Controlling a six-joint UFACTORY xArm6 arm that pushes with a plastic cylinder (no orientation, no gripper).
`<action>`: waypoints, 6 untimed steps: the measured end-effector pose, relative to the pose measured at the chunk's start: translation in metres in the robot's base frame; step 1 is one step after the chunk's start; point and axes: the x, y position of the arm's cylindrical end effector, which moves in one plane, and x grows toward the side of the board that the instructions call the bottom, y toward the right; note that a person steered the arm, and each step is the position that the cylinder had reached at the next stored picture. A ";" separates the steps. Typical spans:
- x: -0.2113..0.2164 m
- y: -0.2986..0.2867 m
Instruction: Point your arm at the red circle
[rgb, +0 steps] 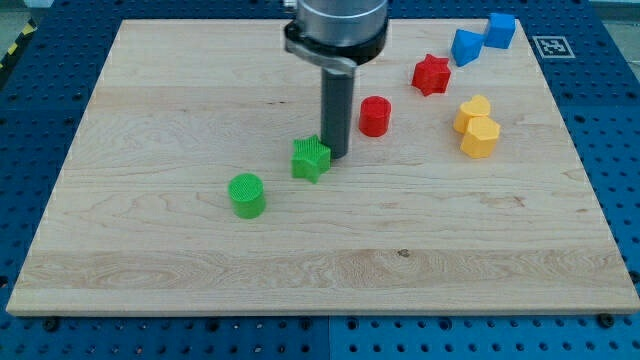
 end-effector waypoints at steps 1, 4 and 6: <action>0.017 -0.026; -0.164 -0.090; -0.120 0.055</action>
